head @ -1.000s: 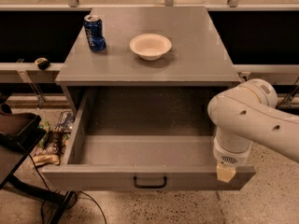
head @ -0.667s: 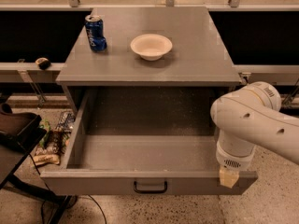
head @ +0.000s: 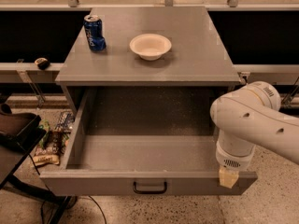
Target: Open top drawer
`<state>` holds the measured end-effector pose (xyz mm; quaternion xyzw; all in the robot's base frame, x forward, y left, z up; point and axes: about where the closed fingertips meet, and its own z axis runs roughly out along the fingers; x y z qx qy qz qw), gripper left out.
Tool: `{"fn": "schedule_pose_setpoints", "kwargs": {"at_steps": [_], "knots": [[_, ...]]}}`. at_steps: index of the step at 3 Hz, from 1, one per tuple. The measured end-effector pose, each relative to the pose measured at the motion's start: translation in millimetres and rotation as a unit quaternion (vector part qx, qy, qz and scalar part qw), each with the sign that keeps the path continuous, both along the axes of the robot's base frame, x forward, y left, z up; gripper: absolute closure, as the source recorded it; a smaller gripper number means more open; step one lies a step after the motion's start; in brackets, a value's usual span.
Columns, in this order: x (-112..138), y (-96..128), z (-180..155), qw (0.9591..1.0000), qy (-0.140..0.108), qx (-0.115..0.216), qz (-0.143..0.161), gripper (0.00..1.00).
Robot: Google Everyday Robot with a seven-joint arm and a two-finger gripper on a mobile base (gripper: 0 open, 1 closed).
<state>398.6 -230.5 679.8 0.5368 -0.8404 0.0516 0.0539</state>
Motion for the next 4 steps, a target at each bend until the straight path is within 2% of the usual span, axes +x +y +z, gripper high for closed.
{"fn": "schedule_pose_setpoints", "kwargs": {"at_steps": [1,2,3,4], "knots": [[0.0,0.0,0.2,1.0,0.0,0.0,0.0,0.35],[0.7,-3.1,12.3,1.0,-0.007,-0.007,0.0,0.04],[0.3,-17.0,61.8,0.9995,-0.023,-0.019,-0.006,0.0],[-7.4,-37.8,134.1,0.9991,-0.038,-0.016,-0.011,0.0]]}}
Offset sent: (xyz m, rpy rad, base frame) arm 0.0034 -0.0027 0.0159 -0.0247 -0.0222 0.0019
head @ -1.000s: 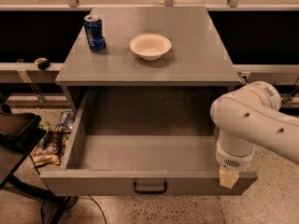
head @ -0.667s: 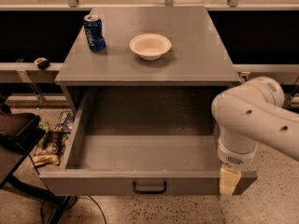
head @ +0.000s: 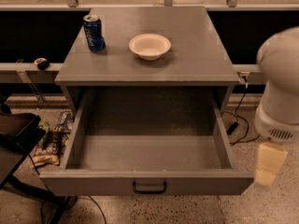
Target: Open top drawer
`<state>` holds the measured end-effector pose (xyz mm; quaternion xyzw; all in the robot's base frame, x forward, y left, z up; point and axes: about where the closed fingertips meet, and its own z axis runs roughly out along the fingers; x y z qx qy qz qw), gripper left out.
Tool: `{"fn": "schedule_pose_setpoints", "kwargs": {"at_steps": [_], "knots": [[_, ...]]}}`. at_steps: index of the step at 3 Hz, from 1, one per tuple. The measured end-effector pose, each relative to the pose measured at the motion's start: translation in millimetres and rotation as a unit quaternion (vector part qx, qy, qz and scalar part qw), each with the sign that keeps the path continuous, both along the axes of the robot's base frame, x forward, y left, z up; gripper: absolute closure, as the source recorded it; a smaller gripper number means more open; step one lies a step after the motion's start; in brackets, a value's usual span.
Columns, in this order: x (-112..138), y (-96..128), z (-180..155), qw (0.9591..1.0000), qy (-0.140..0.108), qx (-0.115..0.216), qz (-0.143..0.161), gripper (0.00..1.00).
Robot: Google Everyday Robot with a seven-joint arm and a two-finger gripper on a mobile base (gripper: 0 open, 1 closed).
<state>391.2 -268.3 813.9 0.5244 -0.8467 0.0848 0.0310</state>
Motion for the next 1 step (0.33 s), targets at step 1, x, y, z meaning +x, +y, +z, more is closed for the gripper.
{"fn": "schedule_pose_setpoints", "kwargs": {"at_steps": [1], "knots": [[-0.1,-13.8,101.6,0.9984,-0.048,0.01,0.029,0.0]]}}
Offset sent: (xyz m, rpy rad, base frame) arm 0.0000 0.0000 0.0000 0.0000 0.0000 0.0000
